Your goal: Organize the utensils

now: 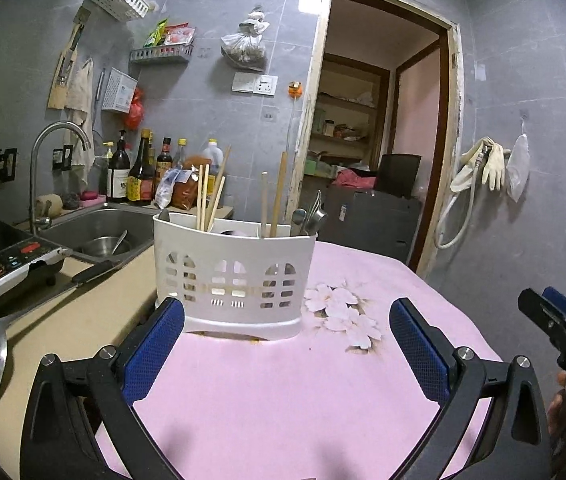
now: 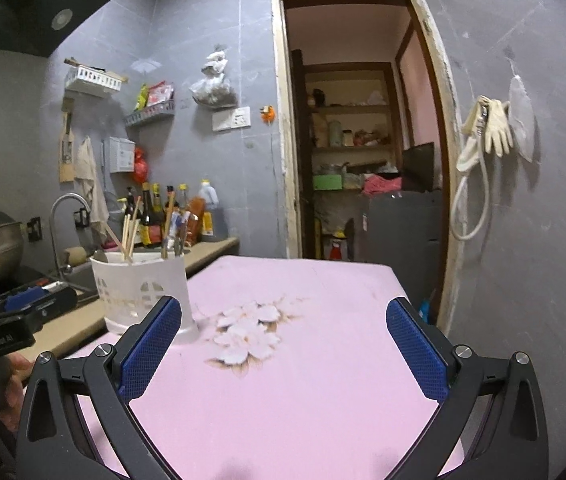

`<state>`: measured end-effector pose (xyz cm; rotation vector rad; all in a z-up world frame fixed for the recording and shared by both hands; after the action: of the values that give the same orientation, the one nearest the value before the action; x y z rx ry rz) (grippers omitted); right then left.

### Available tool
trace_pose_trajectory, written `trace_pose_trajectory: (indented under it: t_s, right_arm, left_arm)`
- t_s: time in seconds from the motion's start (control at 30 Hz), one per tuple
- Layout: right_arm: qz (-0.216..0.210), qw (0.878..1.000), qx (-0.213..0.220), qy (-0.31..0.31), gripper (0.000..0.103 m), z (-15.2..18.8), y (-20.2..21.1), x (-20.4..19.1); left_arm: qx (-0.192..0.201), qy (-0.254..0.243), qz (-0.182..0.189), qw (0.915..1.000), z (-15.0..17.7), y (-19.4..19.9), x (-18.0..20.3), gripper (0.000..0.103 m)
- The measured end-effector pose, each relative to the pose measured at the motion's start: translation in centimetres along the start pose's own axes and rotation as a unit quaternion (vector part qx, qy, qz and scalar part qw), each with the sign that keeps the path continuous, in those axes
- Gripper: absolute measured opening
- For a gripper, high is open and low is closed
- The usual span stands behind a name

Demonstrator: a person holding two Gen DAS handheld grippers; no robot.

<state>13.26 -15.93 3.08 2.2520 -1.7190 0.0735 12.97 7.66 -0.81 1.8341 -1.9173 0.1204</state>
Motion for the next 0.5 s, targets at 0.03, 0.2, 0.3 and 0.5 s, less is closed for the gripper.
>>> trace_pose_trajectory:
  t_s: [0.03,0.2,0.3,0.5]
  right_arm:
    - [0.004,1.0,-0.001,0.001,0.103,0.3,0.2,0.0]
    - [0.039,0.999,0.007,0.017,0.103,1.2,0.8,0.6]
    - [0.044,0.999,0.006,0.016,0.103,1.5,1.0,0.8]
    - [0.041,0.999,-0.002,0.011,0.103,2.1,0.9,0.9]
  left_arm:
    - [0.001,-0.003,0.0,1.0,0.1,0.2,0.0,0.101]
    - [0.013,-0.019,0.0,0.9997,0.7,0.8,0.3,0.101]
    - [0.011,-0.02,0.005,0.9997,1.4,1.0,0.5,0.101]
    - [0.002,-0.018,0.003,0.9998,2.2,0.6,0.4,0.101]
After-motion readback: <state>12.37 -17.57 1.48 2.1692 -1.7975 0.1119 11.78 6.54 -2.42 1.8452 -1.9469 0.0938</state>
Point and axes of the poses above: each gripper's, at about its wrist camera, not at the fingertips, and y roughly against the way its jaws point, x to its right, z to its underside, the point moved 9 cm from there along -y, roughly the way its jaws point, and after that the axes turned 15 degrees about y, right-handed, at the moved point
